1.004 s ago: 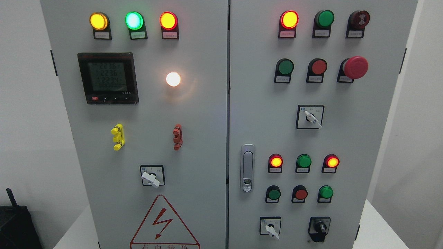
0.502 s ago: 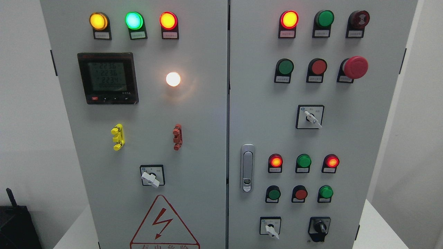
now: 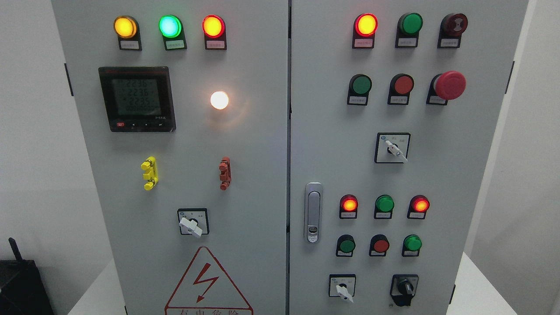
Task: Trip black knob to open circuit
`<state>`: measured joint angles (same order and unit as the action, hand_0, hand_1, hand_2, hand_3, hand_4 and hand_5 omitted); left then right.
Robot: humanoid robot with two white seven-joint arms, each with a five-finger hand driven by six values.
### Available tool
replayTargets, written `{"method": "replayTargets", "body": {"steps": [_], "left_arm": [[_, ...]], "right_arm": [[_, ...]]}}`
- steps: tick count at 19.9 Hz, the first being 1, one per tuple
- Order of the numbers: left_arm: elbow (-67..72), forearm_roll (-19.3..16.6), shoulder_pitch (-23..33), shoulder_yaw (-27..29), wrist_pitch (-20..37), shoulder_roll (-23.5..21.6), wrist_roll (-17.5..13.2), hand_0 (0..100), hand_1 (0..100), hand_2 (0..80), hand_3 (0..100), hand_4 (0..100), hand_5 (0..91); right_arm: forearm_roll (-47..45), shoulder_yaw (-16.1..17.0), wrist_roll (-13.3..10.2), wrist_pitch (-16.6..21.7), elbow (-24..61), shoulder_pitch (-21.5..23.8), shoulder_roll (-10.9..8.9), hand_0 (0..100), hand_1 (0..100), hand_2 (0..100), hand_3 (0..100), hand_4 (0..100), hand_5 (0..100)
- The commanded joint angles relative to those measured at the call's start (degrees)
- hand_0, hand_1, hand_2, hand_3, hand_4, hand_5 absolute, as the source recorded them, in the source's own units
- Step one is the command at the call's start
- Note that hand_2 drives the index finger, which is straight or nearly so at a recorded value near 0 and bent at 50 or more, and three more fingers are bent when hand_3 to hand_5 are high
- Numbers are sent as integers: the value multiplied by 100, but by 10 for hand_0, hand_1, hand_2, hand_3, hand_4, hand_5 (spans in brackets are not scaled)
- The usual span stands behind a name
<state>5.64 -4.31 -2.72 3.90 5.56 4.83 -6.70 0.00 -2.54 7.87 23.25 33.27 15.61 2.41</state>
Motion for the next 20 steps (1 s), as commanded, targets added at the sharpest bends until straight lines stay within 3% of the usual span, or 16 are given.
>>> {"method": "replayTargets", "body": {"steps": [1, 4, 16, 20], "left_arm": [[-89, 0, -1, -3, -2, 0, 2, 120, 389, 0, 0, 0, 0], [-89, 0, -1, -3, -2, 0, 2, 120, 389, 0, 0, 0, 0], [-89, 0, -1, -3, -2, 0, 2, 120, 389, 0, 0, 0, 0], [-89, 0, -1, 5, -2, 0, 2, 120, 389, 0, 0, 0, 0]], "right_arm": [[-97, 165, -31, 399, 2314, 117, -162, 0, 19, 0, 0, 0, 0], [-97, 358, -31, 390, 2885, 135, -154, 0, 16, 0, 1, 0, 0], [-123, 350, -31, 320, 5365, 408, -294, 0, 0, 0, 116, 52, 5], [-167, 447, -31, -22, 5795, 329, -268, 0, 0, 0, 138, 86, 34]]}}
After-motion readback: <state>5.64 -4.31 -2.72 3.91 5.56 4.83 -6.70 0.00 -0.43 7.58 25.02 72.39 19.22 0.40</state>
